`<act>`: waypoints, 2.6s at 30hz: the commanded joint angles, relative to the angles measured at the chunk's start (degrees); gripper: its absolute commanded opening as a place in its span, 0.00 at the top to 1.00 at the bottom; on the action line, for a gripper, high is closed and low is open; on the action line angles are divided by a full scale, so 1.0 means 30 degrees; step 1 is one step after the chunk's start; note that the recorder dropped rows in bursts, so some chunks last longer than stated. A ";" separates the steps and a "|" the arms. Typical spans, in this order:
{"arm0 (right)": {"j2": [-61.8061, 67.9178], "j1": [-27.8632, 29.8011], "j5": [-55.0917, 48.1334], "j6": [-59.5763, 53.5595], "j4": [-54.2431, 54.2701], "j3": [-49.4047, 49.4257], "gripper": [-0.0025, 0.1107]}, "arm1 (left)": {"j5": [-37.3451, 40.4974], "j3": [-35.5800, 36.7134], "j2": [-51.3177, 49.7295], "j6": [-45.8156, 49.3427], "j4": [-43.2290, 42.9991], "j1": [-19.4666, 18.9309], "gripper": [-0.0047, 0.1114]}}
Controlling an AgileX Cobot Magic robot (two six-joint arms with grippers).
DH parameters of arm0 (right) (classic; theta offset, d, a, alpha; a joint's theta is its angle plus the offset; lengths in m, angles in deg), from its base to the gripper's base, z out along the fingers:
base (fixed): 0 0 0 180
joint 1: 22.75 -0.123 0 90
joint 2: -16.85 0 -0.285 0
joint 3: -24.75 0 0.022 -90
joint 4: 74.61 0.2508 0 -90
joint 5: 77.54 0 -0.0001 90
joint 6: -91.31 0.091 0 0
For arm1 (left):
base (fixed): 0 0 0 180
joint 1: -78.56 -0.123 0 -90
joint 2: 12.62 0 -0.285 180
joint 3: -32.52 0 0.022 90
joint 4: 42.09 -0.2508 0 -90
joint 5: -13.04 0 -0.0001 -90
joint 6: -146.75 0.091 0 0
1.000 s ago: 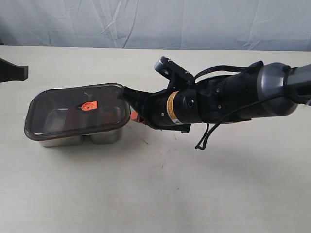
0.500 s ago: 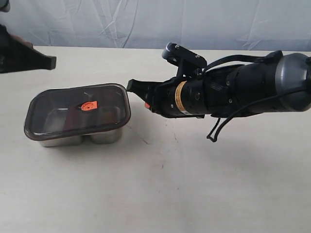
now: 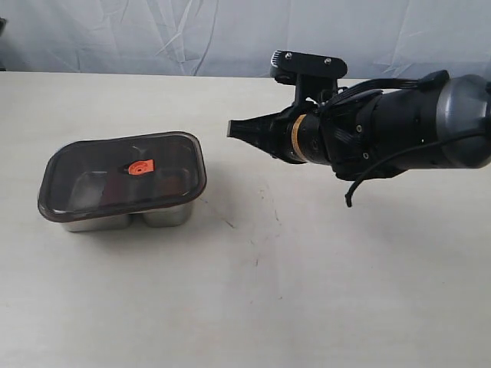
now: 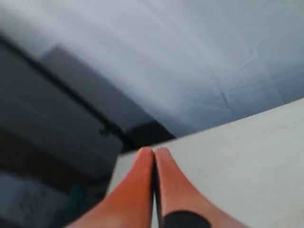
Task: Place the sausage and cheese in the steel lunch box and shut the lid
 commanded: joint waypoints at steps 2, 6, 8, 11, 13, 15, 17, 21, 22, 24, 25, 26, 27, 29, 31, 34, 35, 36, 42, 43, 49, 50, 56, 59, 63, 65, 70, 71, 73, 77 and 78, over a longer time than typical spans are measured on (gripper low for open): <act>-0.0288 0.0063 0.0032 -0.0135 -0.0232 -0.0144 0.99 | -0.3012 0.1262 0.0046 0.5482 0.6420 -0.0911 0.96; -0.0288 0.0063 -0.0016 -0.0135 -0.0950 -0.0170 0.99 | 0.3014 0.1248 0.0201 0.5437 0.4989 -0.0949 0.96; -0.0288 0.0063 -0.0016 -0.0092 -0.1088 -0.0170 0.99 | 0.8673 0.0650 0.0155 0.5238 0.3604 -0.0949 0.96; -0.0288 0.0063 -0.0016 0.0193 -0.1086 -0.0170 0.99 | 1.5365 -0.0051 -0.0010 0.2425 0.6420 -0.0949 0.96; -0.0288 0.0063 -0.0016 0.0525 -0.1086 -0.0170 0.99 | 1.8445 -0.0136 -0.0047 -0.1906 0.6420 -0.0949 0.96; -0.0288 0.0063 -0.0061 0.0671 -0.1086 -0.0170 0.99 | 2.0854 -0.0136 -0.0047 -0.7352 0.6420 -0.0949 0.96; -0.0288 0.0063 -0.0356 0.0696 -0.1086 -0.0170 0.99 | 2.3261 -0.0101 -0.0047 -0.9397 0.4605 -0.0949 0.96; -0.0288 0.0063 -0.0809 0.0696 -0.1086 -0.0170 0.99 | 2.7623 -0.0020 -0.0258 -1.5157 0.0204 -0.0949 0.96; -0.0288 0.0063 -0.0846 0.0696 -0.1086 -0.0170 0.99 | 2.8737 0.0089 -0.0333 -1.6061 -0.0603 -0.0949 0.96; -0.0288 0.0063 -0.0881 0.0696 -0.1086 -0.0170 0.99 | 2.9528 0.0373 -0.0453 -1.6208 -0.2766 -0.0949 0.96; -0.0288 0.0063 -0.0881 0.0696 -0.1086 -0.0170 0.99 | 2.9528 0.0460 -0.0482 -1.6208 -0.4525 -0.0949 0.96; -0.0288 0.0063 -0.0884 0.0696 -0.1210 -0.0170 0.99 | 2.8871 0.0460 -0.0482 -1.6208 -0.6897 -0.0949 0.96; -0.0288 0.0063 -0.0884 0.0696 -0.1210 -0.0170 0.99 | 2.7516 0.0460 -0.0482 -1.6821 -0.9678 -0.0949 0.96; -0.0288 0.0063 -0.0884 0.0696 -0.1210 -0.0170 0.99 | 2.3725 0.0460 -0.0530 -2.1219 -1.5666 -0.0949 0.96; -0.0288 0.0063 -0.0884 0.0696 -0.1210 -0.0170 0.99 | 2.1466 0.0460 -0.0621 -2.6050 -1.9824 -0.0989 0.96; -0.0288 0.0063 -0.1201 0.0696 -0.1216 -0.0170 0.99 | 2.2120 0.0460 -0.0870 -2.8624 -2.2720 -0.1091 0.96; -0.0288 0.0063 -0.1465 0.0696 -0.1245 -0.0170 0.99 | 2.2875 0.0460 -0.1054 -2.8624 -2.2646 -0.1091 0.96; -0.0288 0.0098 -0.1601 0.0696 -0.1326 -0.0170 0.99 | 2.3077 0.0460 -0.1191 -2.8624 -2.2567 -0.1091 0.96; -0.0251 0.0251 -0.1750 -0.1202 -0.0581 -0.0170 0.99 | 2.3126 0.0370 -0.1260 -3.0042 -2.2418 -0.1120 0.96; -0.0251 0.0495 -0.1279 -0.1944 0.0176 -0.0170 0.99 | 2.3565 0.0338 -0.1182 -3.0084 -2.2418 -0.1120 0.96; -0.0223 0.3219 0.1835 -0.8889 0.6573 -0.0344 0.99 | 2.4312 0.0338 -0.0609 -2.9345 -2.1462 -0.1120 0.96; -0.0152 0.3587 0.1784 -1.1218 0.7740 -0.0852 0.99 | 2.3820 0.0338 -0.0609 -2.8786 -2.0767 -0.1120 0.96; 0.1557 0.3759 -0.3441 -1.9411 0.9081 -0.4991 0.99 | 2.3639 0.0338 -0.0609 -2.5773 -1.7749 -0.1120 0.96; 0.3734 0.4328 -0.8887 -2.1419 0.7613 -0.7849 0.99 | 2.3677 0.0338 -0.0609 -2.5727 -1.7787 -0.1120 0.96; 0.5609 0.5805 -1.3916 -3.0371 1.7376 -1.0795 0.99 | 2.3641 0.0338 -0.0609 -2.5636 -1.7862 -0.1120 0.96; 0.5651 0.5986 -1.3229 -3.3006 2.2373 -1.0838 0.99 | 2.3872 0.0338 -0.0609 -2.5156 -1.7862 -0.1120 0.96; 0.5610 0.5587 -1.2306 -3.7070 2.9528 -1.0838 0.99 | 2.5823 0.0456 -0.0609 -2.4984 -1.8648 -0.1120 0.96; 0.5610 0.5410 -1.2119 -3.7266 3.0003 -1.0838 0.99 | 2.6397 0.0456 -0.0609 -2.4984 -1.8641 -0.1120 0.96; 0.5610 0.5266 -1.1592 -3.7266 3.0045 -1.0838 0.99 | 2.6690 0.0456 -0.0609 -2.4984 -1.8594 -0.1120 0.96; 0.5610 0.5181 -1.1039 -3.7266 3.0184 -1.0838 0.99 | 2.7653 0.0456 -0.0486 -2.4939 -1.8030 -0.1083 0.96; 0.5610 0.5181 -1.1012 -3.7266 3.0142 -1.0838 0.99 | 2.8245 0.0456 -0.0486 -2.4939 -1.7998 -0.1083 0.96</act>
